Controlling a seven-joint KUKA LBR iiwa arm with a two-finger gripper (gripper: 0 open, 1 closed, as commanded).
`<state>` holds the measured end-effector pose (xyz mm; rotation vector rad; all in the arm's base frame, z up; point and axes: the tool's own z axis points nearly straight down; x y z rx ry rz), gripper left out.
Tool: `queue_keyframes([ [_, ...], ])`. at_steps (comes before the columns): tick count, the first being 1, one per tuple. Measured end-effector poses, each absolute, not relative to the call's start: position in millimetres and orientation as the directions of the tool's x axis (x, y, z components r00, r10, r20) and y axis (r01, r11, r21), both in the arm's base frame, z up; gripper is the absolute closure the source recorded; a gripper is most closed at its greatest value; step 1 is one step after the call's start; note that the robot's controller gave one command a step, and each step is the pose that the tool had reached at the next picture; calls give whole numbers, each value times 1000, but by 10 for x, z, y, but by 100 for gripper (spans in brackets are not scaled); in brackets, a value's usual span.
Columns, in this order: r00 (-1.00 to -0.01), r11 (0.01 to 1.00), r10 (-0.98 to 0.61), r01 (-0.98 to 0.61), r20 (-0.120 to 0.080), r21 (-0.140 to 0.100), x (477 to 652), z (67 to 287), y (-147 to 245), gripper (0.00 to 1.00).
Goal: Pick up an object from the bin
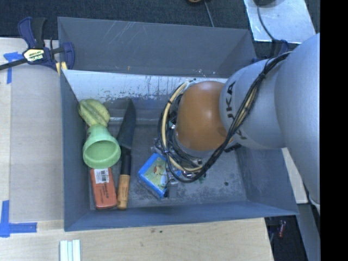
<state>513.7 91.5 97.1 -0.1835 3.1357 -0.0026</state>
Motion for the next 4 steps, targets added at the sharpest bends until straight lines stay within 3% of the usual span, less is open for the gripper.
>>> queue_keyframes([
  [1,-756,757,-654,-653,-29,-21,5271,947,1466,100],
  [2,-698,699,-715,-715,-28,-31,5307,944,1537,100],
  [3,-696,697,-717,-717,-37,-25,5292,964,1497,100],
  [4,-697,698,-716,-716,-34,-20,5276,952,1459,100],
])
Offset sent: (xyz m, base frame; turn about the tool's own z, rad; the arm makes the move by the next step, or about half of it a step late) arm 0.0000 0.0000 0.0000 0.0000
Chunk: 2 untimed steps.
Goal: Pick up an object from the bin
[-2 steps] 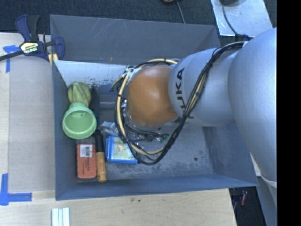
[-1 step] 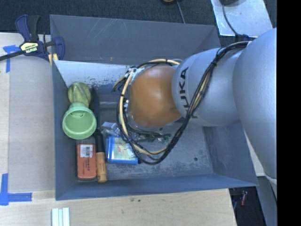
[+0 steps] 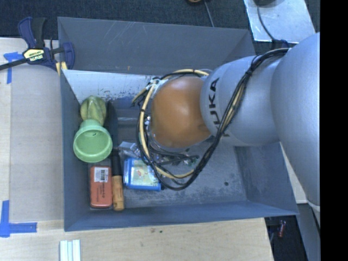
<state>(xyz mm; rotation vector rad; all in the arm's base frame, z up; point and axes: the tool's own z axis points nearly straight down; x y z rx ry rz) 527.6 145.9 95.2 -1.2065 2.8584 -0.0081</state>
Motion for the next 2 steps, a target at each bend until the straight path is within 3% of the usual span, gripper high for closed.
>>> queue_keyframes([
  [2,-695,696,-718,-718,-34,-22,5278,956,1462,100],
])
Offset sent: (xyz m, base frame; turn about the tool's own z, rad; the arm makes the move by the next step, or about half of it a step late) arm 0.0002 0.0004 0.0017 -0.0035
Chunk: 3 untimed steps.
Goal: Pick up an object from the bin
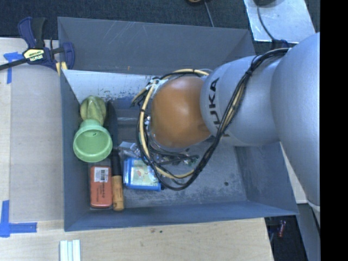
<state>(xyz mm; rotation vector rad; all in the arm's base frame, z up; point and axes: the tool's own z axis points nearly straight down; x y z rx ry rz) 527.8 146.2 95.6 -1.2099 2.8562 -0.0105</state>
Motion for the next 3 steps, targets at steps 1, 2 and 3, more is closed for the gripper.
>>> queue_keyframes([
  [1,-695,696,-718,-718,-34,-22,5278,956,1462,100],
  [2,-695,695,-719,-718,-34,-22,5278,956,1462,100],
  [3,-694,695,-719,-718,-34,-22,5278,955,1462,100],
])
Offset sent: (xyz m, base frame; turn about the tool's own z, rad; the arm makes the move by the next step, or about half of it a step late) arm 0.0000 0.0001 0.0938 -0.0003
